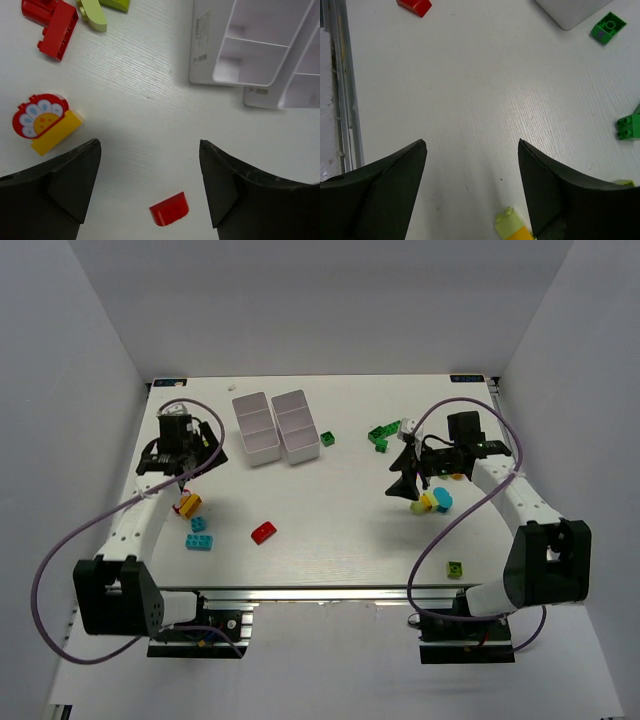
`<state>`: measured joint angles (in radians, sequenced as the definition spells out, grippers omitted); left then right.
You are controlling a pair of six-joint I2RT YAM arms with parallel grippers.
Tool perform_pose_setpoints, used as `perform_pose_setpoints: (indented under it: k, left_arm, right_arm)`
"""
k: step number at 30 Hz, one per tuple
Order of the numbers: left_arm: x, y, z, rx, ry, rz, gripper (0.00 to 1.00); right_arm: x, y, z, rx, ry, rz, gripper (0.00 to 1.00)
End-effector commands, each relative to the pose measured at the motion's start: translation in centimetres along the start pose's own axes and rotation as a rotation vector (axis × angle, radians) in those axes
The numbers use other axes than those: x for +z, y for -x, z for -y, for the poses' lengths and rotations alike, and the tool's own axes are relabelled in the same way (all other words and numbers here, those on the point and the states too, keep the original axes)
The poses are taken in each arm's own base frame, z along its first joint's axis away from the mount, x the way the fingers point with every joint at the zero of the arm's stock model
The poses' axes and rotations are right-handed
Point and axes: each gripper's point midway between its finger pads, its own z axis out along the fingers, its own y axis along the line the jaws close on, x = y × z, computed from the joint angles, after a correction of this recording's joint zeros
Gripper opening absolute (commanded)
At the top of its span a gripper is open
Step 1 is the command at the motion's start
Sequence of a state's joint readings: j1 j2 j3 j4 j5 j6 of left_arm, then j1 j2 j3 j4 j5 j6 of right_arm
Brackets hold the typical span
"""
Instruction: Sort the legos into containers by color
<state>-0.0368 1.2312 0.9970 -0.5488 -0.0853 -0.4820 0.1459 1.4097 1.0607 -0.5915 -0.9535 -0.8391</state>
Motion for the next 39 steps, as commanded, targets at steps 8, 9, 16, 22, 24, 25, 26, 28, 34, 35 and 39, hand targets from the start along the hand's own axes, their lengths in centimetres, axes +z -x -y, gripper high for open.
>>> perform_pose_setpoints:
  k: [8,9,16,22,24,25,26,28,34,35,39]
  left_arm:
    - [5.1,4.4,-2.6,0.269,0.226,-0.042,0.7]
    - [5.5,5.2,-2.0,0.244,0.21,-0.034,0.69]
    - [10.5,4.9,1.4,-0.054,0.1,-0.074,0.35]
    - [13.7,5.4,0.3,-0.358,0.18,-0.063,0.52]
    - [14.6,4.9,-0.6,-0.413,0.232,-0.069,0.58]
    - [14.8,5.2,-0.7,-0.451,0.243,-0.054,0.63]
    - [15.1,5.3,-1.1,-0.468,0.258,-0.044,0.65]
    - [15.7,5.3,-1.9,-0.504,0.291,-0.035,0.69]
    - [17.9,6.1,-3.7,-0.585,0.347,0.007,0.74]
    - [18.6,5.6,-4.0,-0.59,0.36,-0.005,0.75]
    - [20.1,6.2,-3.6,-0.615,0.351,0.005,0.75]
  right_arm:
    - [1.4,2.4,0.2,-0.102,0.125,0.125,0.58]
    - [1.5,2.2,0.2,-0.109,0.121,0.124,0.58]
    - [1.8,1.4,0.9,-0.088,0.063,0.113,0.58]
    - [1.9,0.7,1.6,-0.074,0.031,0.084,0.62]
    - [1.9,0.6,1.7,-0.074,0.025,0.078,0.63]
    - [1.9,0.4,1.8,-0.074,0.022,0.073,0.63]
    - [2.0,0.4,1.8,-0.075,0.022,0.071,0.63]
    - [1.9,0.3,2.0,-0.076,0.018,0.065,0.64]
    - [2.1,0.1,2.6,-0.08,0.023,0.053,0.65]
    - [2.2,0.1,2.9,-0.085,0.023,0.049,0.65]
    - [2.2,0.0,3.2,-0.08,0.026,0.043,0.65]
